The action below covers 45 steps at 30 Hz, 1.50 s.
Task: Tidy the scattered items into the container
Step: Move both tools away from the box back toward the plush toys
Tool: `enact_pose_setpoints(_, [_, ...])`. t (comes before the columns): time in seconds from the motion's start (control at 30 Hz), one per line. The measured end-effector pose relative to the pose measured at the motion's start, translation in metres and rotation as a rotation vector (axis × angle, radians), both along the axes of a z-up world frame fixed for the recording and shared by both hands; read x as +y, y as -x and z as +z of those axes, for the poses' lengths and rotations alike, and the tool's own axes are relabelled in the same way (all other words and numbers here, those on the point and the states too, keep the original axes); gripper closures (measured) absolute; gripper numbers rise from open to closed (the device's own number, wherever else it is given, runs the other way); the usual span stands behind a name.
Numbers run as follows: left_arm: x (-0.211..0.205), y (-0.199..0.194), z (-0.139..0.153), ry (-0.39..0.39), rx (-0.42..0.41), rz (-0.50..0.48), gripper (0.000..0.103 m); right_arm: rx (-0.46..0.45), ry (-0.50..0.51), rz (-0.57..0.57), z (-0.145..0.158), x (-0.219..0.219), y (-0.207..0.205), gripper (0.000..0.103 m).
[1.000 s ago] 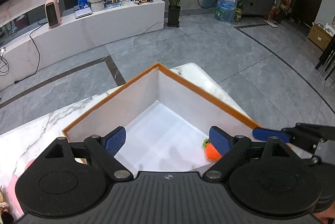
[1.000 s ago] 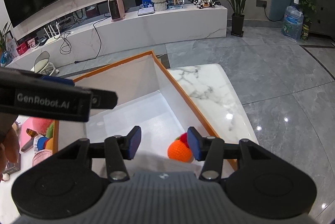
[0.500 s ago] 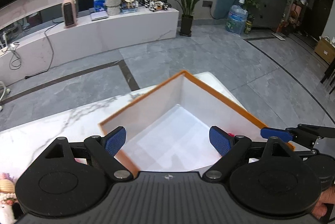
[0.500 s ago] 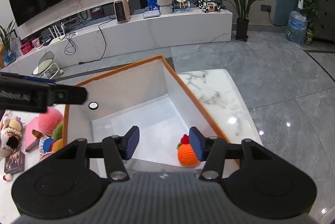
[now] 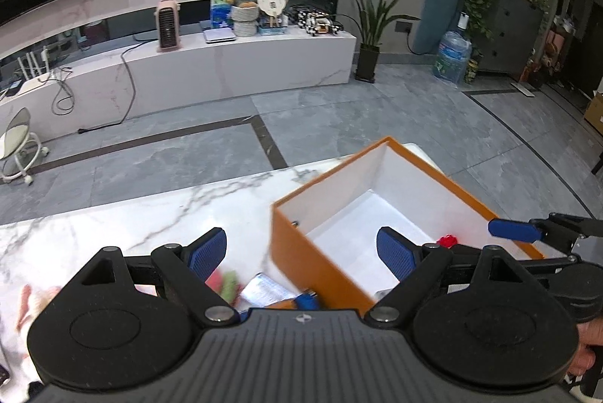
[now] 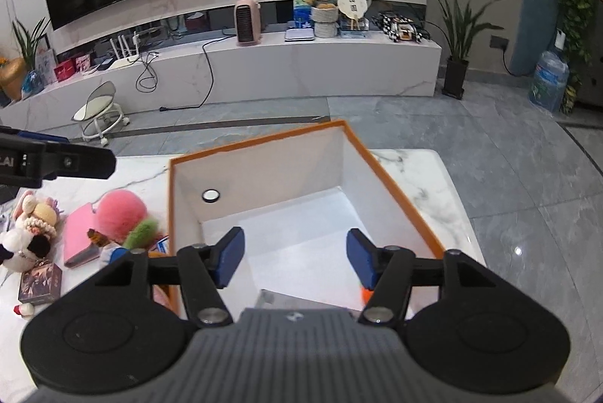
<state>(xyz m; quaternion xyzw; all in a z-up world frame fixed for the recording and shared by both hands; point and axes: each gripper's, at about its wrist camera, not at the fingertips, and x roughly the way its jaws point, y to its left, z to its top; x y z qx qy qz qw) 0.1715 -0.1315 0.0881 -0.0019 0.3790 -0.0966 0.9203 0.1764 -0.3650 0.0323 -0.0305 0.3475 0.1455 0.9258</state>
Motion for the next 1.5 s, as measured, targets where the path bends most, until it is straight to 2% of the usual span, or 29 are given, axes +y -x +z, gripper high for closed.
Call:
enact_pose_setpoints(0.57, [0.094, 0.041, 0.003, 0.019, 0.003, 0.109, 0.000, -0.014, 0.079, 0.104, 0.004, 0.064, 0.018, 0.037])
enact_pose_setpoints(1.17, [0.173, 0.072, -0.042, 0.031, 0.078, 0.192, 0.000, 0.009, 0.167, 0.185, -0.013, 0.107, 0.023, 0.036])
enact_pose_setpoints(1.5, [0.215, 0.084, -0.062, 0.044, 0.109, 0.239, 0.000, 0.003, 0.180, 0.279, -0.022, 0.137, 0.032, 0.034])
